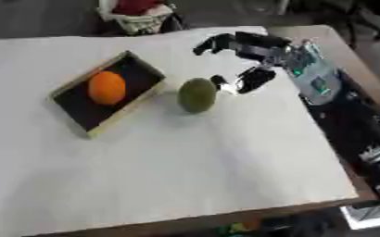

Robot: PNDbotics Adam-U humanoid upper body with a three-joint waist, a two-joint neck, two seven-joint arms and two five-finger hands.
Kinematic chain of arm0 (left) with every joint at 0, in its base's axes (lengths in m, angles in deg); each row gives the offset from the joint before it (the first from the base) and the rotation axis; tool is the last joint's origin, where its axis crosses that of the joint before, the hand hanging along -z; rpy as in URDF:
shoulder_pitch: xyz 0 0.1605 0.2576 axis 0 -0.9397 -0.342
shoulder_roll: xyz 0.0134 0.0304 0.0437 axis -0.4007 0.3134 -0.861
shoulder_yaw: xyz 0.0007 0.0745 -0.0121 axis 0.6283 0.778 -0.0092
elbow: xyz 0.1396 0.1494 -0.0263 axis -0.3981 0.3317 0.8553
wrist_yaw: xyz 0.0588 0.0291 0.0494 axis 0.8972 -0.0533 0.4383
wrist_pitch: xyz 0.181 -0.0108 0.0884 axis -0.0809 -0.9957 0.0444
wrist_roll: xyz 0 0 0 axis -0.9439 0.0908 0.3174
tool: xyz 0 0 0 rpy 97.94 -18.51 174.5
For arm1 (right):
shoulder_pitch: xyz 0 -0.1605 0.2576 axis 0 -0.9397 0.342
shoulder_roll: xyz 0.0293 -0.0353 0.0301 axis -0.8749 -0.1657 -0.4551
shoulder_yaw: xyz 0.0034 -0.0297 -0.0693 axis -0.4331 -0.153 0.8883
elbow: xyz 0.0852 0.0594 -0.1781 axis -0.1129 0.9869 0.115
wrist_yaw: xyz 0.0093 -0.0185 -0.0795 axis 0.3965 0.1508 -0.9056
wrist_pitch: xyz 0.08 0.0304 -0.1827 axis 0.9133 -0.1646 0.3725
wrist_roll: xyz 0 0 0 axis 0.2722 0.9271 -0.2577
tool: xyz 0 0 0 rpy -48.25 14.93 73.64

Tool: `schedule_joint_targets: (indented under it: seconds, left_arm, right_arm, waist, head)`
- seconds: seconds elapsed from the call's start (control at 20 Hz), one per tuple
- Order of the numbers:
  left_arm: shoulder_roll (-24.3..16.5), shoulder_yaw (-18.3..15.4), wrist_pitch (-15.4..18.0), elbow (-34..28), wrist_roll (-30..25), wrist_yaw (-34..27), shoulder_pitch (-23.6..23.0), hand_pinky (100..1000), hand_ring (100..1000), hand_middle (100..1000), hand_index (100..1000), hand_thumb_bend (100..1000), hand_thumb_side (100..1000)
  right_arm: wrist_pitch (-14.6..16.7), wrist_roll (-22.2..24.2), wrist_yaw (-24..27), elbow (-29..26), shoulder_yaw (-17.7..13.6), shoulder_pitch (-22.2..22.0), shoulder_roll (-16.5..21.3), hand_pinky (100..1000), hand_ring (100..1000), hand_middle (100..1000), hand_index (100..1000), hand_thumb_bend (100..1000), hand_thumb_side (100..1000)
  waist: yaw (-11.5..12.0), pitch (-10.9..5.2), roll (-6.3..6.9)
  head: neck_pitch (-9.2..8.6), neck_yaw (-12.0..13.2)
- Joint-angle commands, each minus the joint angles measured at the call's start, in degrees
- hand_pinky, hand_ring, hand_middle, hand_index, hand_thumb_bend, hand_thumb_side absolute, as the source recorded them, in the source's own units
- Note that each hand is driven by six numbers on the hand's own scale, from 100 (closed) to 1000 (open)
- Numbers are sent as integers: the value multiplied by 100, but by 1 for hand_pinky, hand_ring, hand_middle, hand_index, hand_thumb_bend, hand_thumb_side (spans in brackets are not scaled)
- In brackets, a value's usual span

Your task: Pick up objects on the table and place them in the box.

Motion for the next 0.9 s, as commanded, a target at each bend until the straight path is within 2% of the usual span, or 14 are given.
schedule_joint_targets:
  seconds: [0.05, 0.35, 0.6, 0.9]
  left_arm:
    - [-62, -44, 5, -69, 28, -11, 37, 528, 572, 546, 821, 100, 753]
    - [-62, -39, 14, -69, 20, -13, 36, 529, 573, 547, 822, 100, 751]
    - [-63, -36, 19, -68, 19, -18, 36, 529, 573, 547, 822, 100, 751]
    - [-62, -25, 27, -67, 7, -26, 34, 528, 573, 548, 822, 100, 750]
  right_arm:
    - [64, -36, -281, 296, -144, 133, 60, 898, 971, 869, 949, 100, 327]
    - [95, -227, -705, 712, -218, 196, -47, 898, 971, 871, 951, 100, 408]
    - [125, -349, -1021, 922, -234, 291, -146, 897, 968, 875, 955, 100, 416]
    - [146, -548, -1784, 1197, -209, 461, -311, 896, 964, 885, 964, 100, 477]
  waist:
    - [2, -98, 12]
    - [10, -98, 24]
    - [23, -103, 36]
    - [36, -112, 48]
  head:
    - [22, -8]
    - [26, -10]
    - [25, -13]
    - [25, -30]
